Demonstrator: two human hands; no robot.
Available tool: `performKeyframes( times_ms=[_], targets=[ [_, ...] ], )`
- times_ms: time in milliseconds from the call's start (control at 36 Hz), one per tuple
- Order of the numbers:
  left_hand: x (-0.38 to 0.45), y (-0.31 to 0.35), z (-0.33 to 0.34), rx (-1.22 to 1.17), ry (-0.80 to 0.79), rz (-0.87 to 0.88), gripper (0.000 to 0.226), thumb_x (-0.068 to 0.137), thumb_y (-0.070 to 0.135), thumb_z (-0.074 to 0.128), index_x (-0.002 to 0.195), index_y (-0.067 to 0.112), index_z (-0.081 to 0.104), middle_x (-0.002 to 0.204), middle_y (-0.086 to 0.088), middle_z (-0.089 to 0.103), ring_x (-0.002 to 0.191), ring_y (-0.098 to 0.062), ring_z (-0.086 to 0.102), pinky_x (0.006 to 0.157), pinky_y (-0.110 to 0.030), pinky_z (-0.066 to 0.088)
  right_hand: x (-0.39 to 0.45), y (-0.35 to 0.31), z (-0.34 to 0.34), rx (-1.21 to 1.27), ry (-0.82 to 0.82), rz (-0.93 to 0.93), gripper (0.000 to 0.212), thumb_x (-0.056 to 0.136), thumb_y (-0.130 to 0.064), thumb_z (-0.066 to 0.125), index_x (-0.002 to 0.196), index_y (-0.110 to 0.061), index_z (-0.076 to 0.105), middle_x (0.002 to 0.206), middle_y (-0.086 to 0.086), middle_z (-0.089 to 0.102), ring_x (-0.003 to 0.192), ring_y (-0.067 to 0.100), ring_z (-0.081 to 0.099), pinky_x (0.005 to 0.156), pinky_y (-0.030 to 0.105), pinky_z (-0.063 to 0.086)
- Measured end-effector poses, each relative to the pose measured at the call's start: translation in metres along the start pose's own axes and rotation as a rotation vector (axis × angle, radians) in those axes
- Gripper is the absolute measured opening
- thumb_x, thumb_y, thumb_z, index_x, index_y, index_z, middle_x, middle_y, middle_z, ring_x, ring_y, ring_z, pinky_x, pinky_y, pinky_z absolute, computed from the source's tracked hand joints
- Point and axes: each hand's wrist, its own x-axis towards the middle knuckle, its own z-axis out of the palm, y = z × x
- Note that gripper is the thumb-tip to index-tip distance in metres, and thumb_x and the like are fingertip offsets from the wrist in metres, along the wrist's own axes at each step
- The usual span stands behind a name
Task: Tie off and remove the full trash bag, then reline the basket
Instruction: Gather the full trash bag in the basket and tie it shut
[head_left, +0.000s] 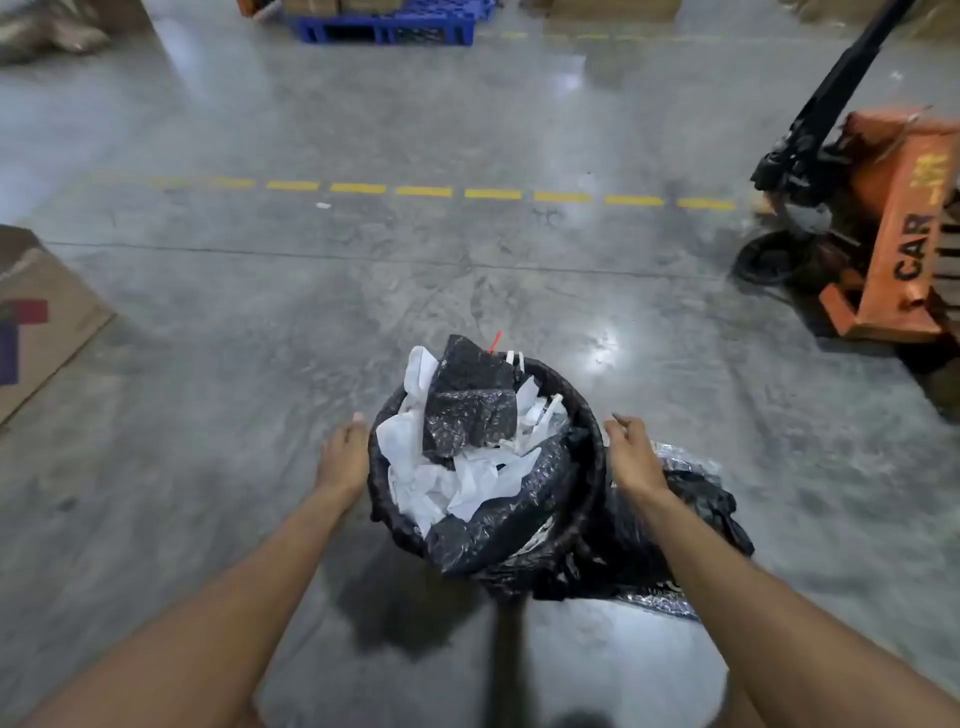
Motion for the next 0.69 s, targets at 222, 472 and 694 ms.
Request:
performKeyframes(
  times_ms=[222,472,694],
  targets=[
    [0.046,-0.009,0.019,-0.347,-0.345,-0.135,0.07,0.091,0.067,0.041,0.121,0.011,0.071,0.124,-0.017,0.072,0.119,-0.038,0.065,0.112,-0.052,0.043,0.049,0.006,0.022,0.396,-0.214,0.301,0.041,0.09,-0.049,0.054,0.091,-0.014,0.075,0.077,0.009,0.075,0.081,0.03,0.069,0.084,0.04,0.058],
    [0.067,0.011,0.01,-0.181,-0.312,-0.189,0.048,0.092,0.053,0.055,0.076,0.012,0.072,0.07,-0.01,0.069,0.055,-0.023,0.063,0.055,-0.028,0.051,0.093,-0.001,0.002,0.434,-0.275,0.455,0.047,0.085,-0.055,0.063,0.089,-0.008,0.061,0.07,0.006,0.055,0.064,0.023,0.052,0.062,0.029,0.043],
    [0.069,0.048,0.002,0.003,-0.046,0.076,0.023,0.08,0.035,0.083,0.085,0.014,0.078,0.083,-0.007,0.075,0.07,-0.019,0.067,0.063,-0.024,0.052,0.097,-0.037,0.008,0.254,-0.226,0.454,0.026,0.085,-0.024,0.073,0.068,-0.013,0.057,0.061,0.002,0.06,0.051,0.02,0.06,0.056,0.021,0.05]
  ],
)
